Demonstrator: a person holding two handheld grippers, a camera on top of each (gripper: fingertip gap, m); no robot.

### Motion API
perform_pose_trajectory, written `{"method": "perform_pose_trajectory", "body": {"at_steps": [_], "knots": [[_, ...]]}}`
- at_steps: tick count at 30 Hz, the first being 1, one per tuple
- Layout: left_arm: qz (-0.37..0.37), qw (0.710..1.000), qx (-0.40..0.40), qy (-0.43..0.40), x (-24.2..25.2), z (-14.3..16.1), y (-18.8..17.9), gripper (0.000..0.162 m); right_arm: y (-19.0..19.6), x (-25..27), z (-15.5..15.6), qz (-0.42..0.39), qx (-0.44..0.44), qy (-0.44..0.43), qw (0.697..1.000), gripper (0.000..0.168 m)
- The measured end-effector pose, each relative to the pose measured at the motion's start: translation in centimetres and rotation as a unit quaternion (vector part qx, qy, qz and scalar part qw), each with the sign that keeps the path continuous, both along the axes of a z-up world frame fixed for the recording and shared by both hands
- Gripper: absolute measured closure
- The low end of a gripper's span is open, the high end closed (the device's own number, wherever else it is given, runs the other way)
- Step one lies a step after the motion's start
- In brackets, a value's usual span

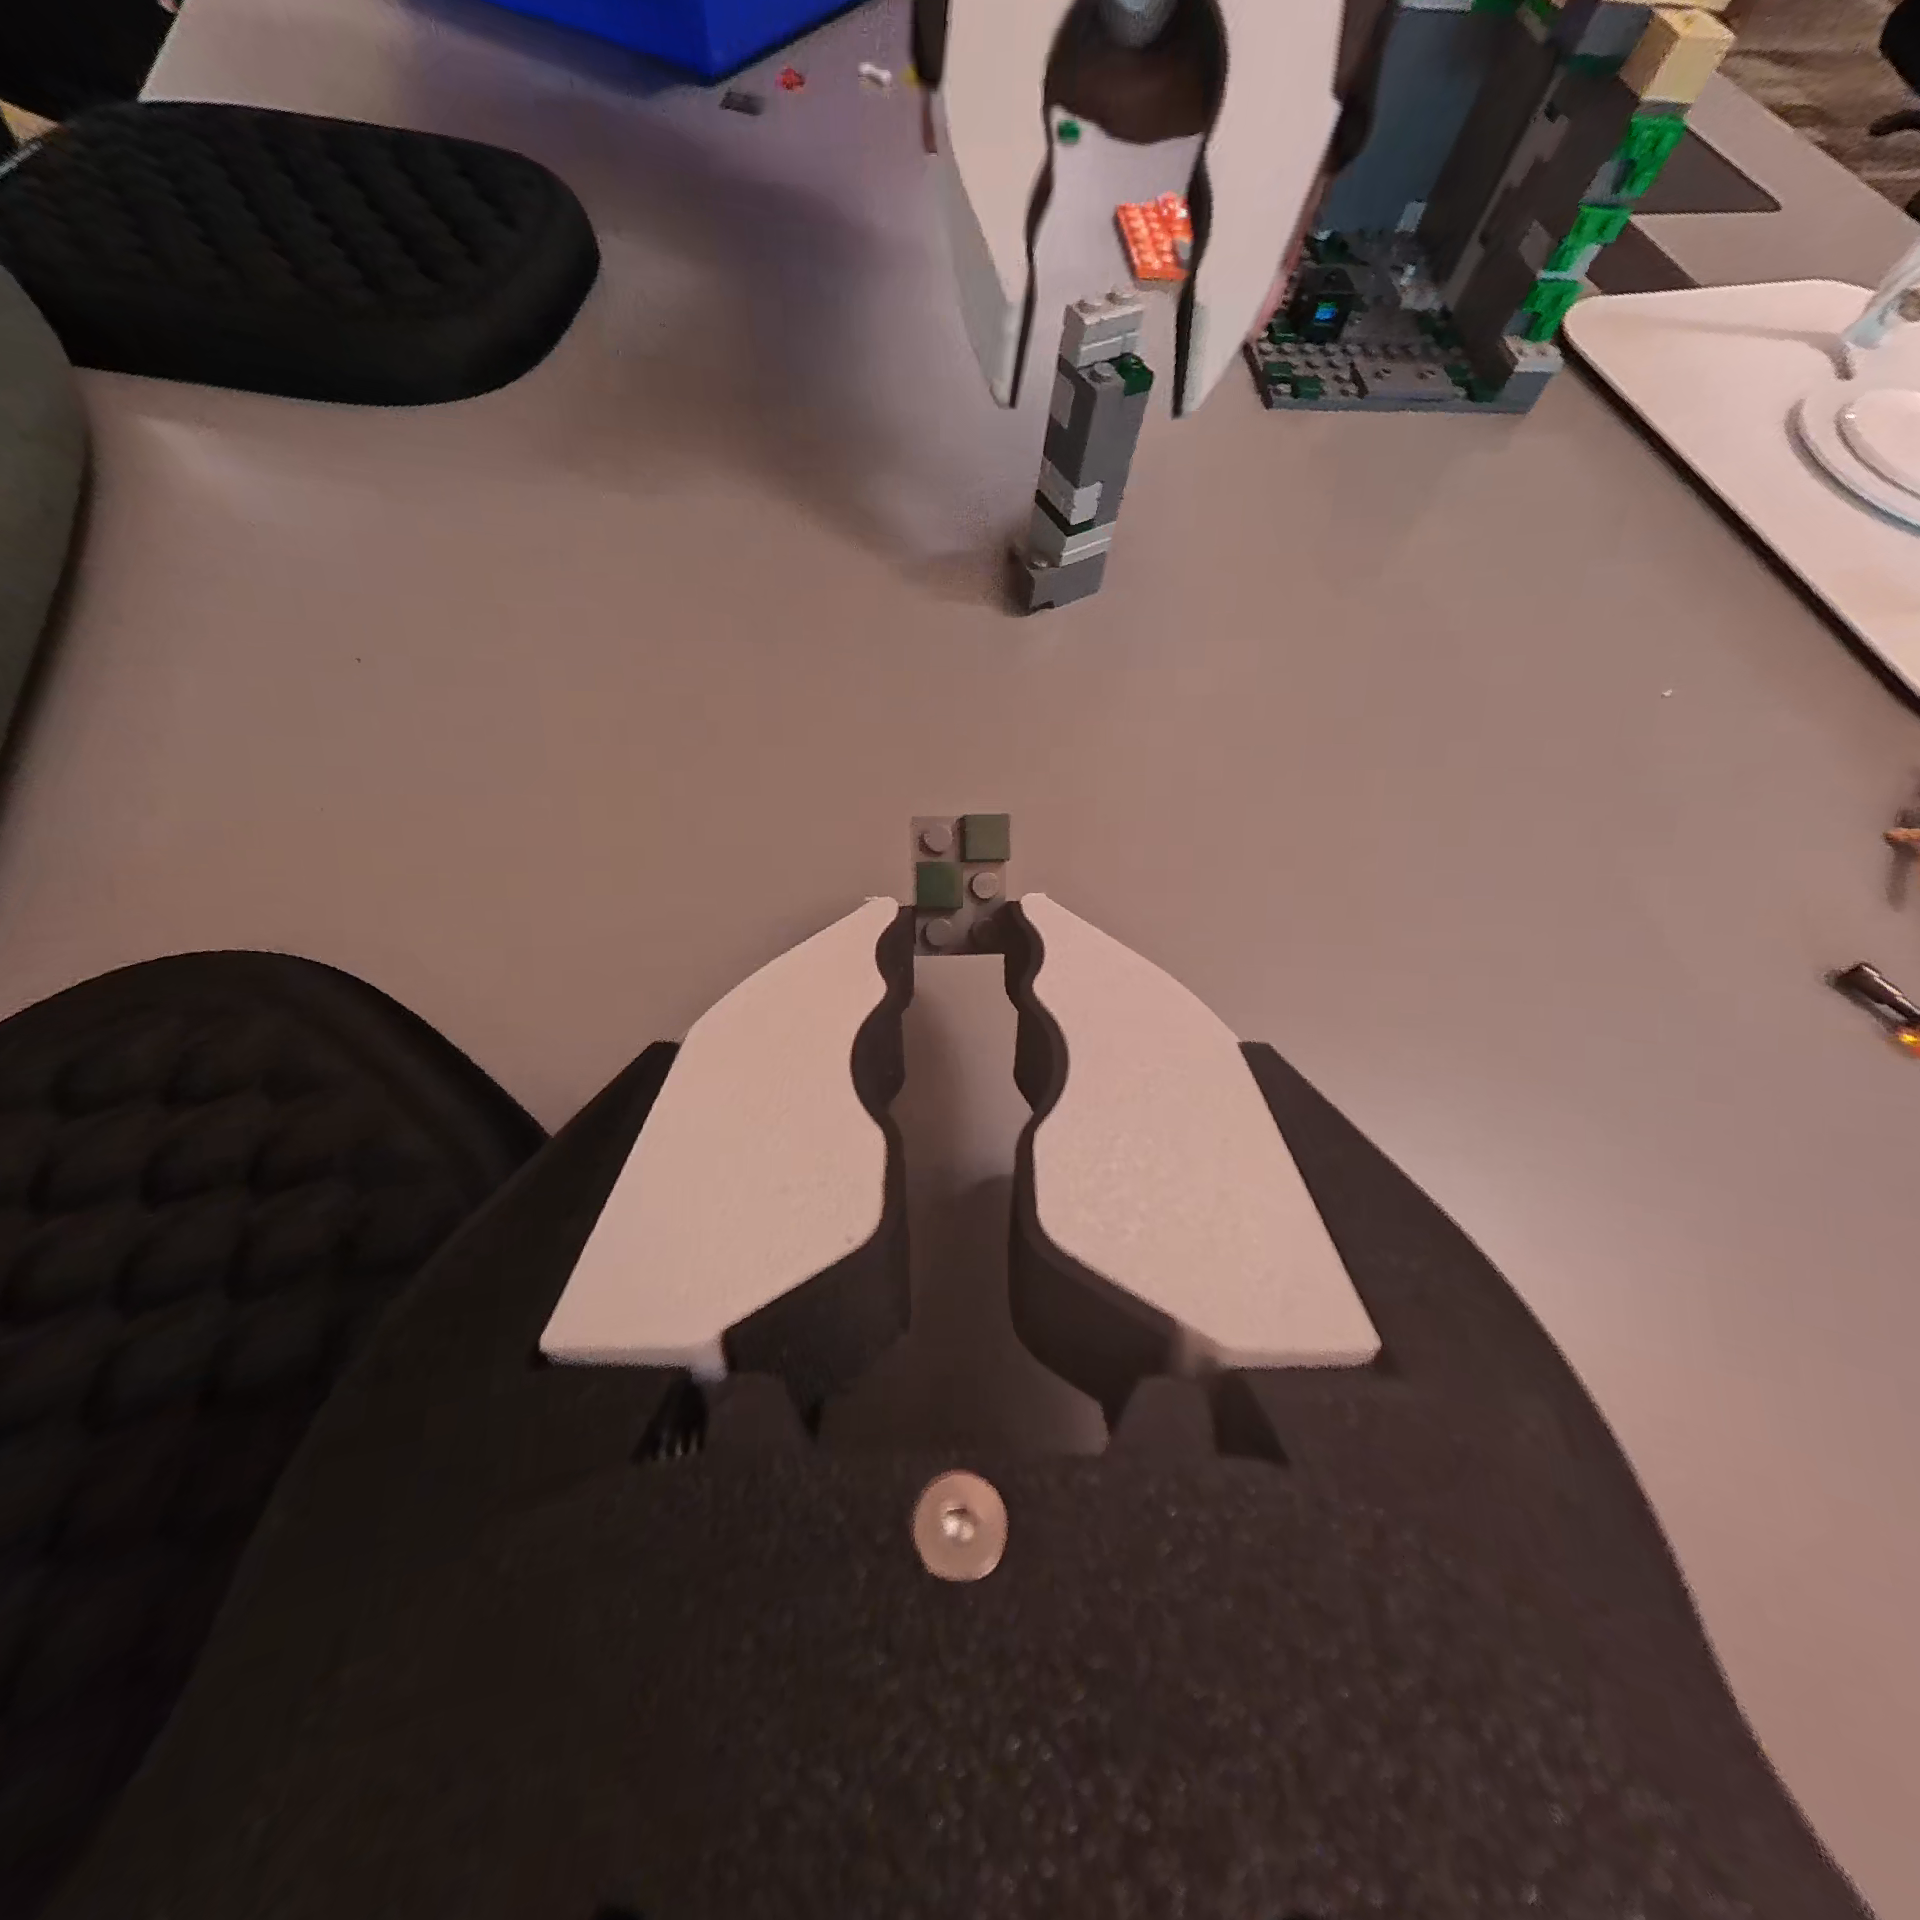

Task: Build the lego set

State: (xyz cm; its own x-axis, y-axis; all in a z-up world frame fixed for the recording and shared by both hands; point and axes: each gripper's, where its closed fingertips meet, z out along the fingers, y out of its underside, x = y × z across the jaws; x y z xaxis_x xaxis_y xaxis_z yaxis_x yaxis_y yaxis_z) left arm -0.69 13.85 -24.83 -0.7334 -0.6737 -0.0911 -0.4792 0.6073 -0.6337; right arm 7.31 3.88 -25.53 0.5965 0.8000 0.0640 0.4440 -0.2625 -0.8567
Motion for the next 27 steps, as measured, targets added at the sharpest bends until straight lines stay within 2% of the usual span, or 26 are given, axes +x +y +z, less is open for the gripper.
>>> {"method": "perform_pose_trajectory", "body": {"at_steps": [5,11,18,22,27], "knots": [[-0.1,0.989,0.105,0.021,0.3,0.5,0.1,0.126,-0.3,-0.5,-0.4,0.02,-0.011,0.012,1.0,0.152],[-0.205,0.957,0.198,0.048,-0.2,0.3,-0.5,0.13,-0.3,-0.5,-0.4,0.028,-0.022,0.024,0.999,0.152],[-0.262,0.933,0.241,0.06,0.2,0.4,-0.8,0.138,-0.4,-0.5,-0.7,0.029,-0.023,0.015,0.999,0.152],[-0.214,0.941,0.252,0.074,0.5,0.5,-0.4,0.139,-0.4,-0.4,-0.7,0.027,-0.022,0.013,0.999,0.152],[-0.042,0.958,0.259,0.118,0.6,0.6,1.2,0.139,-0.4,-0.4,-0.9,0.02,-0.025,0.005,0.999,0.152]]}}
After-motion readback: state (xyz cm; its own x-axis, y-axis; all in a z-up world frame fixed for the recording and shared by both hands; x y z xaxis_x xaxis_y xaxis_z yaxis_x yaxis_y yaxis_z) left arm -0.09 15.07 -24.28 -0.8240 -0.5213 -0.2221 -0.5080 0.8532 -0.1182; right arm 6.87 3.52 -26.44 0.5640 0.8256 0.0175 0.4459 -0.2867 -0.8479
